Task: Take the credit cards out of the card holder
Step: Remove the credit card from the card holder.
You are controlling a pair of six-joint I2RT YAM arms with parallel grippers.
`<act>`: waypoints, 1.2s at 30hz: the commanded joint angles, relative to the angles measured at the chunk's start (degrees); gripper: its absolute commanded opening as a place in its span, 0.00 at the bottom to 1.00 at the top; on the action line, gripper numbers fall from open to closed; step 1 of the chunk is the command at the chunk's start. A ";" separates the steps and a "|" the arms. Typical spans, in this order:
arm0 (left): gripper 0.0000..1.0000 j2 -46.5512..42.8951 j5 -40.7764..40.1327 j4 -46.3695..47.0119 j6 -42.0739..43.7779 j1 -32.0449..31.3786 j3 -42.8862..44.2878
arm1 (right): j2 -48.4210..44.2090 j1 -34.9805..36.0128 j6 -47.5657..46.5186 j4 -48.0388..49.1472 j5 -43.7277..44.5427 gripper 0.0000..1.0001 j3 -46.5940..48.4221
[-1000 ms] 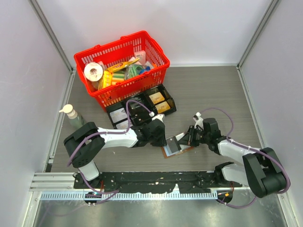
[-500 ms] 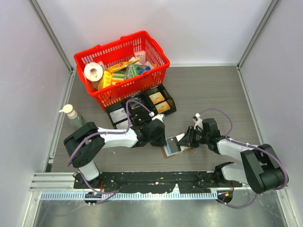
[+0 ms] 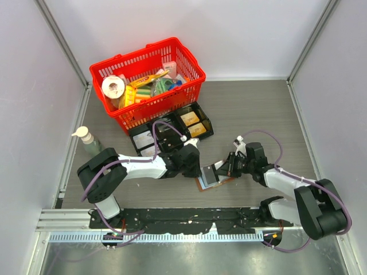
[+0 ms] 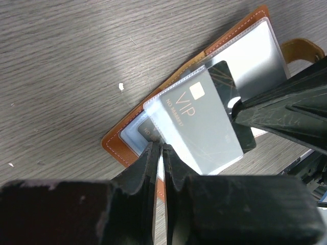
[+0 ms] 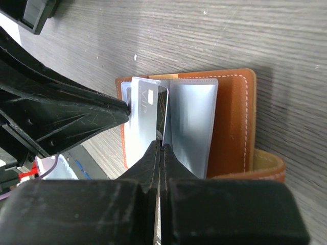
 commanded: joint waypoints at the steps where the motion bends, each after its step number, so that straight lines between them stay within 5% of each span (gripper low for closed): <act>1: 0.12 0.37 -1.27 -4.26 1.63 -0.03 -1.91 | -4.63 -0.30 -4.18 -8.99 8.24 0.01 3.52; 16: 0.13 -1.12 -0.92 -2.59 1.81 -0.12 -2.96 | -14.21 -0.30 -5.95 -30.01 24.50 0.01 13.09; 21: 0.26 -3.58 -0.83 -2.15 2.07 0.32 -3.40 | -17.20 -0.30 -7.52 -33.44 25.92 0.01 17.66; 30: 0.73 -15.97 0.57 -4.16 11.46 3.65 -0.94 | -20.01 -0.30 -16.48 -37.48 17.14 0.01 24.78; 36: 0.84 -22.74 9.17 -6.71 23.67 6.64 2.66 | -21.50 -0.38 -20.36 -37.06 7.14 0.01 27.07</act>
